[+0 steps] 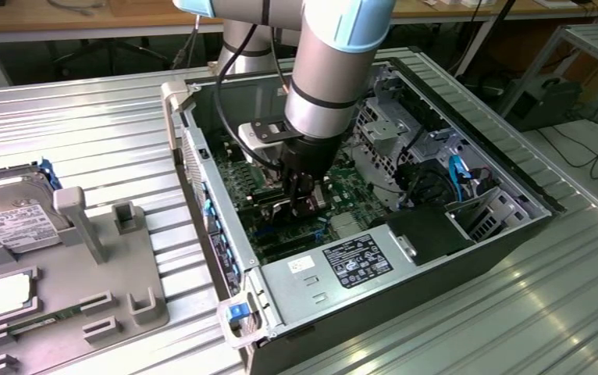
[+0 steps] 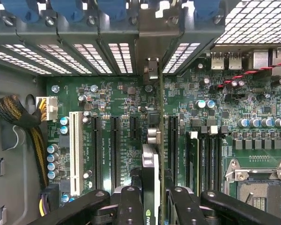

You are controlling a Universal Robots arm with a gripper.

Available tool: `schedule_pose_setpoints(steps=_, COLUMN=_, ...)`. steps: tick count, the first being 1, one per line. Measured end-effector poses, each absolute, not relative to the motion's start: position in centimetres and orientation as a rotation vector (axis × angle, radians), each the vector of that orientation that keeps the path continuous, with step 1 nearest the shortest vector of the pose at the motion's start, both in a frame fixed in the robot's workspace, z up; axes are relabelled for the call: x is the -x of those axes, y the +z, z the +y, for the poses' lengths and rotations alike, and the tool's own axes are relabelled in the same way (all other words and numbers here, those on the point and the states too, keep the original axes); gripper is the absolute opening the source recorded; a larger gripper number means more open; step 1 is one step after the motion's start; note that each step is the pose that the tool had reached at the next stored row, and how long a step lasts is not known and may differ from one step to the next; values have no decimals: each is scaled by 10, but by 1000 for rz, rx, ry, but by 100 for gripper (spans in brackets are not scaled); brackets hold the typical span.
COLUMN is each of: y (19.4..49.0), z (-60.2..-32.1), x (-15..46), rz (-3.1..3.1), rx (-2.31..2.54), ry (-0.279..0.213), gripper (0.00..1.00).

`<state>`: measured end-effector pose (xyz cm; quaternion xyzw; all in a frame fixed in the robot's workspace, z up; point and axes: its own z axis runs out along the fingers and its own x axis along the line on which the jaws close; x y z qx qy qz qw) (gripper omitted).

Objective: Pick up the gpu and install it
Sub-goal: 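Insert the gpu into the slot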

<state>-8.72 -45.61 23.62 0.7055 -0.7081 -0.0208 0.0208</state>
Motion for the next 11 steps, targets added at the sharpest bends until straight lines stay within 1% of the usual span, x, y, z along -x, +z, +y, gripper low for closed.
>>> schedule_pose_setpoints(steps=11, y=239, z=-456, x=87, rz=-2197, rx=-2189, ry=-64, gripper=28)
